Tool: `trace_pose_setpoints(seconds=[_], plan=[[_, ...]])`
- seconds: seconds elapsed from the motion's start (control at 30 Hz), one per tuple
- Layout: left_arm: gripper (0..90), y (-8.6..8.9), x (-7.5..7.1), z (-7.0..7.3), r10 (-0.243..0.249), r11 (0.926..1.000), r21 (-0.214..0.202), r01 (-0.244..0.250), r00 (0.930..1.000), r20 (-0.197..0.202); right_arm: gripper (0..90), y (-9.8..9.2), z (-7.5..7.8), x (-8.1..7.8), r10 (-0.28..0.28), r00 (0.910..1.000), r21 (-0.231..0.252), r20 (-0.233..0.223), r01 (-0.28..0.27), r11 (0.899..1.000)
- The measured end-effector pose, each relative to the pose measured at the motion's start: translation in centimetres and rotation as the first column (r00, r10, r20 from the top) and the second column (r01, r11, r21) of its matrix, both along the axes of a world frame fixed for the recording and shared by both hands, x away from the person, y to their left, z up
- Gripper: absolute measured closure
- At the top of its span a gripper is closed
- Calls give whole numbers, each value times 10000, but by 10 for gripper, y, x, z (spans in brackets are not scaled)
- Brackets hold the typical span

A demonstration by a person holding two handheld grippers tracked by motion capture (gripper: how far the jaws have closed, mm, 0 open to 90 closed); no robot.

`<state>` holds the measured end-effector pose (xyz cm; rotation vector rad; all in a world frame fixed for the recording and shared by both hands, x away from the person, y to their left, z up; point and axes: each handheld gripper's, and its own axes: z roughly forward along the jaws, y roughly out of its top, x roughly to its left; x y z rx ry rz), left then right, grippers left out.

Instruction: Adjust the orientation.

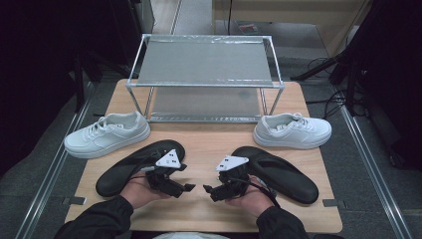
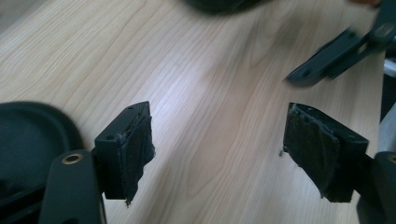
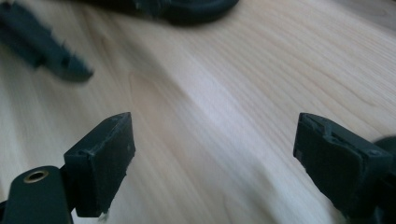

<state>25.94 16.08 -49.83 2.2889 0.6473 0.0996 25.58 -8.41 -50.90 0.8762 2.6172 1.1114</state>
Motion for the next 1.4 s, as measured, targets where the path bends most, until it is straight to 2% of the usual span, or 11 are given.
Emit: trace_pose_setpoints(seconds=[0.07,0.17,0.27,0.37,0.47,0.63,0.77,0.9,1.07,1.27,1.4], plan=[[325,5,2,1,-32,9999,121,33,9999,-108,133,-3,4,-3,149,9999,-171,48,-148,9997],[371,11,7,7,424,9990,-71,-431,9959,-797,137,-7,15,-4,500,9984,168,269,-504,9986],[373,13,8,9,459,9988,-99,-471,9944,-956,162,-6,18,-4,567,9969,55,538,-571,9984],[366,15,7,10,498,9987,-86,-510,9934,-1038,250,-10,17,0,887,9959,26,164,-887,9961],[372,17,7,12,640,9979,-23,-647,9908,-1190,279,-11,18,3,747,9969,204,-225,-743,9970],[389,21,6,15,816,9966,8,-823,9873,-1363,319,-13,24,3,952,9955,282,18,-952,9951],[374,24,6,17,908,9957,-84,-925,9879,-1255,399,-16,28,3,1157,9932,625,-112,-1148,9914],[362,27,7,20,900,9953,-239,-937,9880,-1256,428,-18,32,4,1179,9927,558,-237,-1165,9916],[405,30,6,24,759,9970,-70,-771,9908,-1118,477,-20,34,4,1321,9908,778,-296,-1295,9885],[395,39,5,30,973,9937,-464,-1022,9905,-971,535,-27,40,0,1330,9911,1032,57,-1329,9857],[409,44,4,34,997,9945,-255,-1019,9919,-781,528,-32,43,1,1173,9929,1092,187,-1186,9869]])
